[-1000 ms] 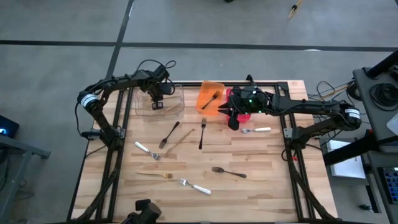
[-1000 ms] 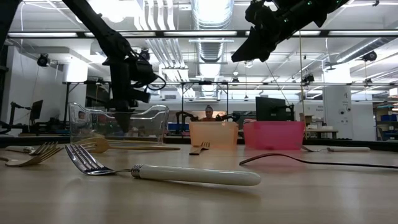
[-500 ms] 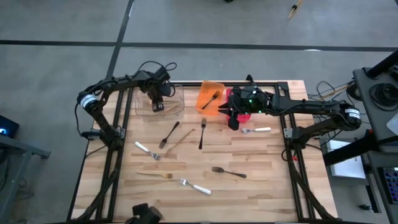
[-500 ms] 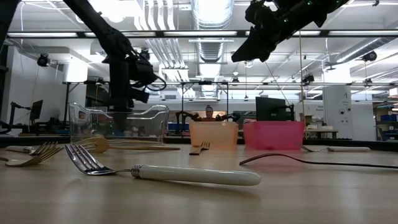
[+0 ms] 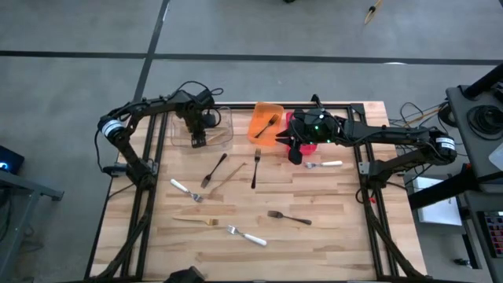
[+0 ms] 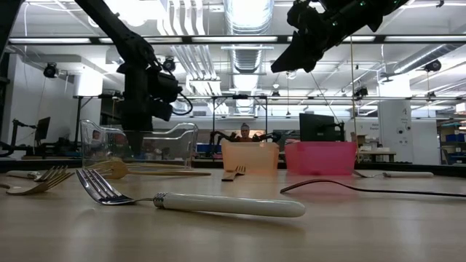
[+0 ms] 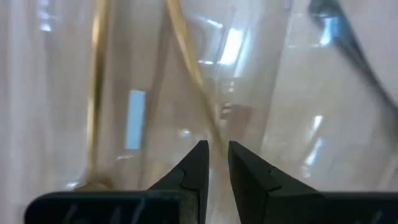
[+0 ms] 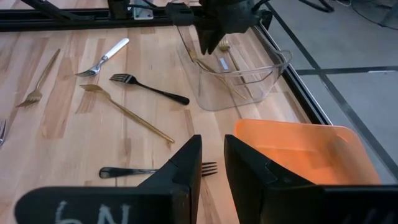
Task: Sort silverware by color (type)
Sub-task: Adjust the gold fork in the transparent bin
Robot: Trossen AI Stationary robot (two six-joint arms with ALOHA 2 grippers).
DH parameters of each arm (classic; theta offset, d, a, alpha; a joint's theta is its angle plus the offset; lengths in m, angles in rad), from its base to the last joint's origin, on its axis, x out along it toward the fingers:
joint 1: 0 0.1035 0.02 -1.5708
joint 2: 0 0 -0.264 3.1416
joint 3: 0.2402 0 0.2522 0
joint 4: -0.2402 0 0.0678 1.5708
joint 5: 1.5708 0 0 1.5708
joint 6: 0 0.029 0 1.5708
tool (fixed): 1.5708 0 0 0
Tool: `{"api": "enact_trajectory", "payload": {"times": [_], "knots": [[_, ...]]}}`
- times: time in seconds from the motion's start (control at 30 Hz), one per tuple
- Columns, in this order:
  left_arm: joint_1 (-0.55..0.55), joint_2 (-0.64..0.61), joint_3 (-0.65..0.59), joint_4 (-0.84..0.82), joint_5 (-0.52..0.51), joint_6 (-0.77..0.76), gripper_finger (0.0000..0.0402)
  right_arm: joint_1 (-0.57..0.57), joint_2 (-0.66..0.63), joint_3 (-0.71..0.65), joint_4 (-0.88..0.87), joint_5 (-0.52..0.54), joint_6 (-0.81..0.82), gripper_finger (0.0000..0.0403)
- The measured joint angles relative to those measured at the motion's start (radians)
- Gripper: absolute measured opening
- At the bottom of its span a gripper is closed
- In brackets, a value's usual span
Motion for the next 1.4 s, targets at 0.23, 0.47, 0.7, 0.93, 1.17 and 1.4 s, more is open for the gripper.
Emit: {"api": "enact_trajectory", "payload": {"times": [0.23, 0.47, 0.7, 0.93, 1.17, 1.4], "knots": [[0.000, 0.002, -0.008, 0.000, 0.029, -0.050, 0.0043, 0.000, 0.000, 0.000, 0.000, 0.000, 0.000, 0.0061], [0.000, 0.002, -0.008, 0.000, 0.028, -0.078, 0.0043, 0.000, 0.000, 0.000, 0.000, 0.000, 0.000, 0.0061], [0.000, 0.002, -0.022, 0.012, 0.027, -0.077, 0.0049, 0.000, 0.000, 0.000, 0.000, 0.000, 0.000, 0.0061], [0.000, 0.003, -0.023, 0.051, 0.010, -0.078, 0.0080, 0.000, 0.000, 0.000, 0.000, 0.000, 0.000, 0.0061], [0.000, 0.003, -0.027, 0.102, 0.010, -0.063, 0.0095, 0.000, 0.000, 0.000, 0.000, 0.000, 0.000, 0.0061], [-0.009, 0.003, -0.059, 0.133, 0.010, -0.059, 0.0096, 0.000, 0.000, 0.000, 0.000, 0.000, 0.000, 0.0061]]}}
